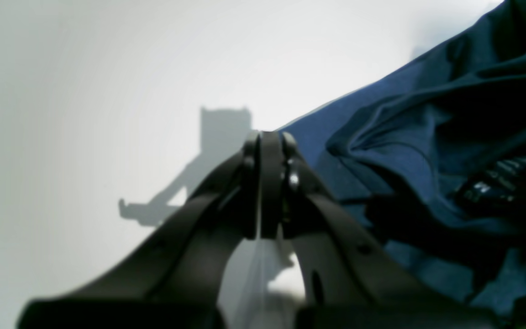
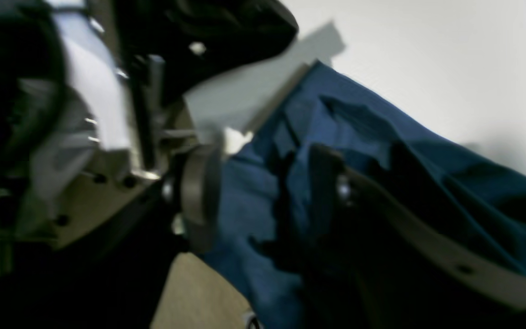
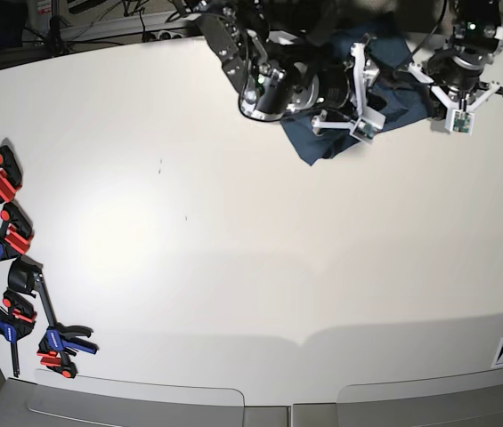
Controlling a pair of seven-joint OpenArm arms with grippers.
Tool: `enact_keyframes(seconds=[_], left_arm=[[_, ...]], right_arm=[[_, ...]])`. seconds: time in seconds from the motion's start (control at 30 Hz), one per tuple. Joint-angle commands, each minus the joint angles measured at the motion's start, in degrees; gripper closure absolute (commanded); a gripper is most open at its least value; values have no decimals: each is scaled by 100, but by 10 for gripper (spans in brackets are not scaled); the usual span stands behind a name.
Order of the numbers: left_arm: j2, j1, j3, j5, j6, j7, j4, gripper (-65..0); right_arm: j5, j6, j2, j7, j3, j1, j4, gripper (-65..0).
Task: Fold the T-shirt properly
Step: 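Grasp the folded bundle with both grippers and square its edges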
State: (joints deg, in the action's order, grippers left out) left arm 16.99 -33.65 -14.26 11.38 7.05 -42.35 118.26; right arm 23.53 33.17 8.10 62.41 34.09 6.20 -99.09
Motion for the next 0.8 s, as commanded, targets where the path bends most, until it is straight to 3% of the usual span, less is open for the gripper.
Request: enact_keyframes(seconds=[0.0,0.33,0.47,0.6,0.77], left_arm=[[35,17,-17,28,-55,168,96,0],[35,15,-17,26,-55,168,96,0],[35,15,-17,24,-55,166,96,0],[35,15,-17,24,-55,166,96,0],[35,15,-17,24,-55,166,96,0]], right_arm=[[98,87,90,-111,39,-48,-162,-325],[-352,63,90,-24,37,-46,-1040,-327],[-1104,-289,70,-26,37,-46,-1246,-327],[-1773,-691,-197,-22,37,-42,-1366,-327],[-2035,-927,-431,42,-118,151,-1386,-327]])
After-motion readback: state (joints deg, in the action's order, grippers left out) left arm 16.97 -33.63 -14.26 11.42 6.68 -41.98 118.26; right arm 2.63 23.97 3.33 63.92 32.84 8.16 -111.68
